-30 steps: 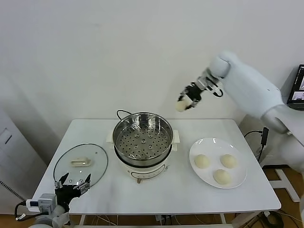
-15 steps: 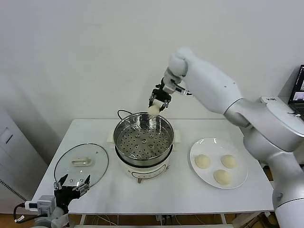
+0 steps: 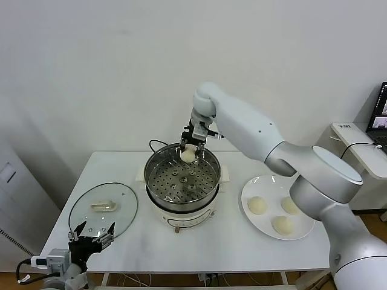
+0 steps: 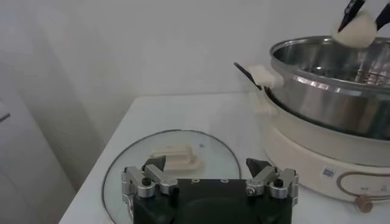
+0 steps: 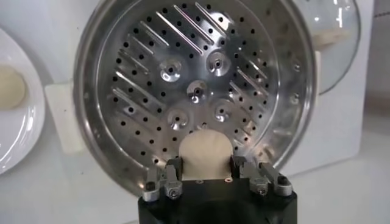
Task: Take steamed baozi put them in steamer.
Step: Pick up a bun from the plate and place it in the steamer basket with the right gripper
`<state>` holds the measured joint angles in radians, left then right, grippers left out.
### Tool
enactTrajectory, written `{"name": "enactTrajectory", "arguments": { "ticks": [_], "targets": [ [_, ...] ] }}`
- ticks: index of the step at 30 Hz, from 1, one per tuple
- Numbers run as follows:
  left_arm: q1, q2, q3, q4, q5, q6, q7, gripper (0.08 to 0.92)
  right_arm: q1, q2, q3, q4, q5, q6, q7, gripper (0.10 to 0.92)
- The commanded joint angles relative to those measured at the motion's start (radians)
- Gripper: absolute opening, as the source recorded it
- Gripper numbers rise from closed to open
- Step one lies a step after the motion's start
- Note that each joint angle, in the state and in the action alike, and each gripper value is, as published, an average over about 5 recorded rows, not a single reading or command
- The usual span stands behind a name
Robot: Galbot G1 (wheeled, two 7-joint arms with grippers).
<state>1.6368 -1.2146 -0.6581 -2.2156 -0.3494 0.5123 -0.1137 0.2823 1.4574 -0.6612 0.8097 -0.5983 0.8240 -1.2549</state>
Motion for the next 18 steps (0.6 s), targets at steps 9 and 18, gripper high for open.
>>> {"name": "enactTrajectory", "arguments": {
  "ticks": [9,18],
  "targets": [
    [0.002,-0.004,-0.002,-0.002,0.0,-0.001,0.0,0.823,-0.091,0.054,0.058,-0.025,-0.238,0.049,0.106,0.484],
    [0.003,-0.006,-0.003,-0.012,-0.001,-0.001,0.0,0.823,-0.112,0.062,0.069,-0.033,-0.268,0.049,0.115,0.502]
  ]
}}
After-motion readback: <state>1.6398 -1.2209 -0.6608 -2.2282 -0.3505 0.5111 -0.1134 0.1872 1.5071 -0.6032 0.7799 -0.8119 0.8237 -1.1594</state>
